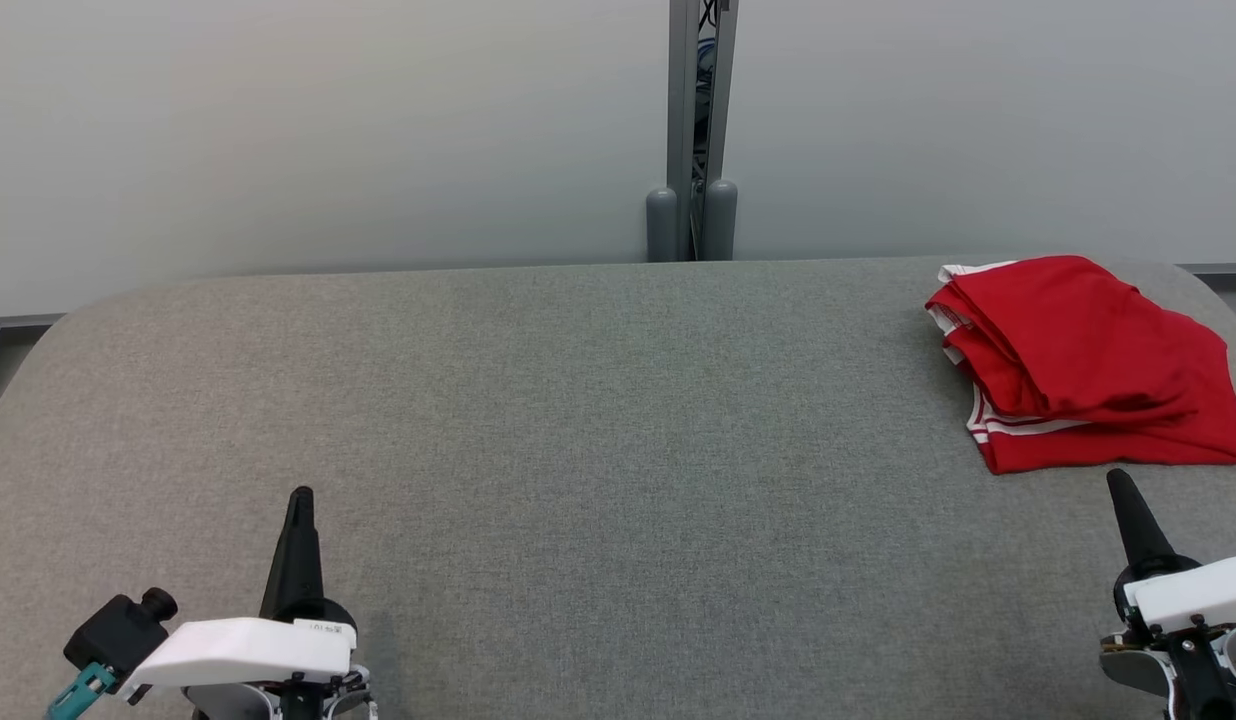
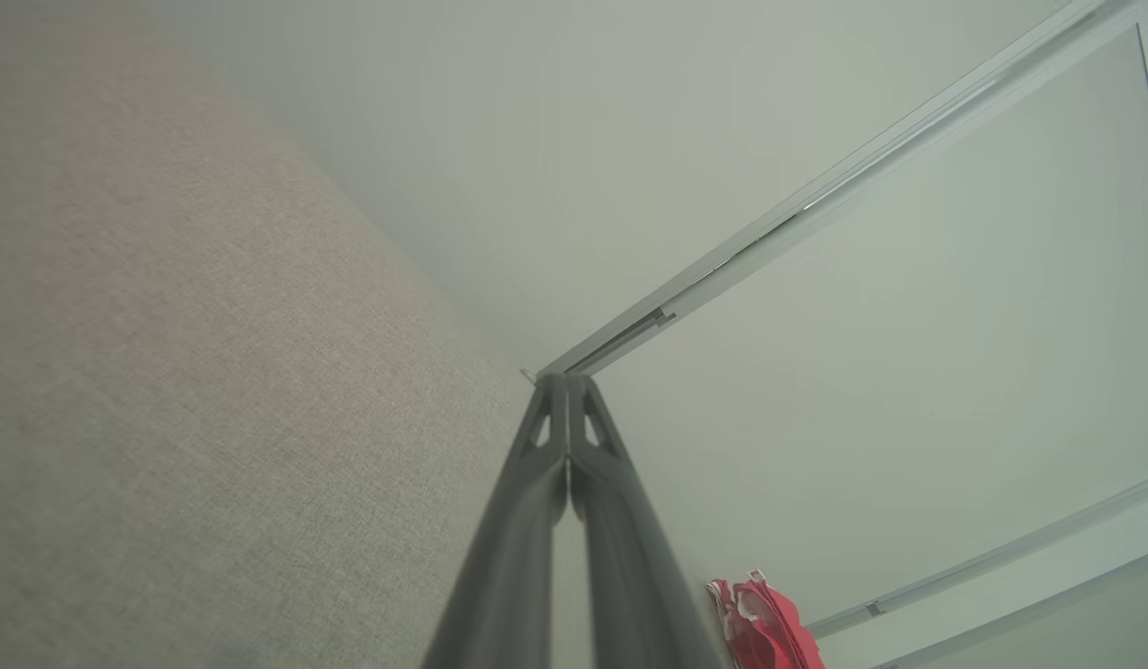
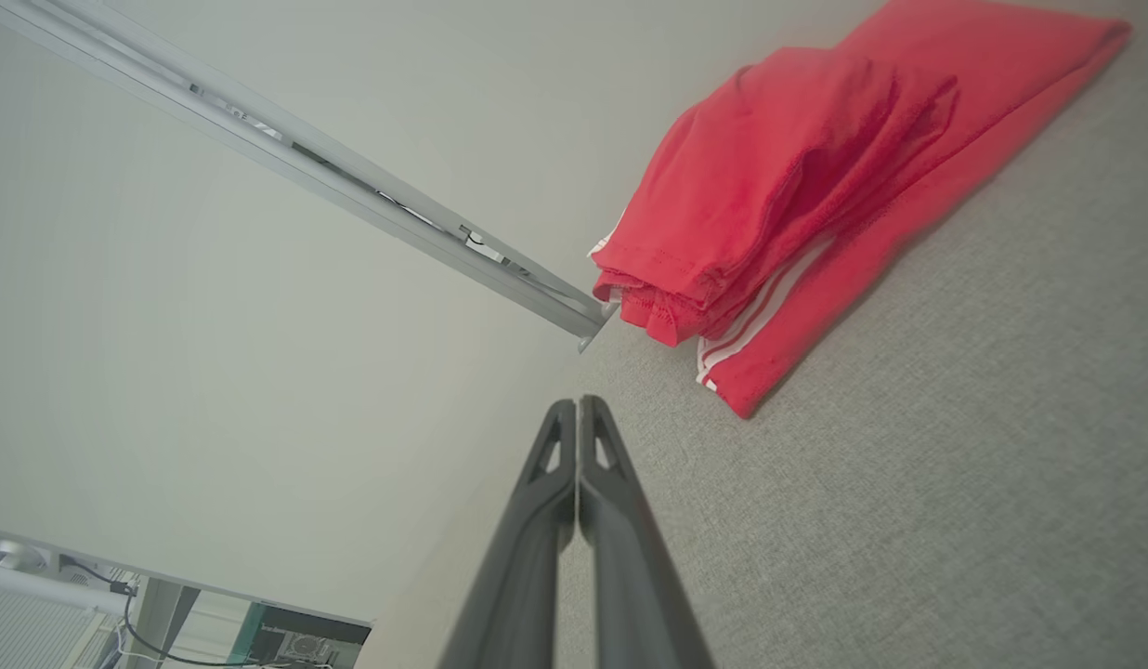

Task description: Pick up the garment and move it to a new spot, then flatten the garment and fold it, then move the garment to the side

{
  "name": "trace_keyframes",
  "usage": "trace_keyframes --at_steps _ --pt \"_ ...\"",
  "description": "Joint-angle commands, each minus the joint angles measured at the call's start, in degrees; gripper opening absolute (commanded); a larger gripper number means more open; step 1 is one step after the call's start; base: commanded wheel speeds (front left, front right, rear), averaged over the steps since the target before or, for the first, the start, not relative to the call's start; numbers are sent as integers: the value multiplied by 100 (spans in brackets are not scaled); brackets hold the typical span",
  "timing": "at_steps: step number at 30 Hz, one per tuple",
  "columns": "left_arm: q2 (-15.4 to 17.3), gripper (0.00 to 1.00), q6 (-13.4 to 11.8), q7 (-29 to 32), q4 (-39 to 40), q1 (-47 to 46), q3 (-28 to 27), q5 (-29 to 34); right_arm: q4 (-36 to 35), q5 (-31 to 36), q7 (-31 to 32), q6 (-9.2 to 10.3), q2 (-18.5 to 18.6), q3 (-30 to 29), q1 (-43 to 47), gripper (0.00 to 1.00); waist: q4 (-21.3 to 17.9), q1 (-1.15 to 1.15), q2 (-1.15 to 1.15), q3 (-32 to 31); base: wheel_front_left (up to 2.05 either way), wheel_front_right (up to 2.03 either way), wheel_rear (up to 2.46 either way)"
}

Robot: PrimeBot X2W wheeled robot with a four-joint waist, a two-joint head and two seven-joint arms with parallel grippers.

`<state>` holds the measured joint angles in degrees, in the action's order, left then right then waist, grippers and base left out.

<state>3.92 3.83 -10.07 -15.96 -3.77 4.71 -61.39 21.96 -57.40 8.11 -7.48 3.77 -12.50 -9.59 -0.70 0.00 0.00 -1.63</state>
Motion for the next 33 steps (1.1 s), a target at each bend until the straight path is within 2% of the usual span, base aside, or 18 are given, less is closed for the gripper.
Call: trace_keyframes --at_steps 1,33 --pt "18 0 43 15 29 -176 8 -168 -29 -164 59 -2 50 -57 -145 0 2 0 0 5 0 0 0" --pt "-42 0 232 95 -125 -537 151 -1888 88 -1837 683 -2 74 -435 -419 0 36 0 0 120 0 0 0"
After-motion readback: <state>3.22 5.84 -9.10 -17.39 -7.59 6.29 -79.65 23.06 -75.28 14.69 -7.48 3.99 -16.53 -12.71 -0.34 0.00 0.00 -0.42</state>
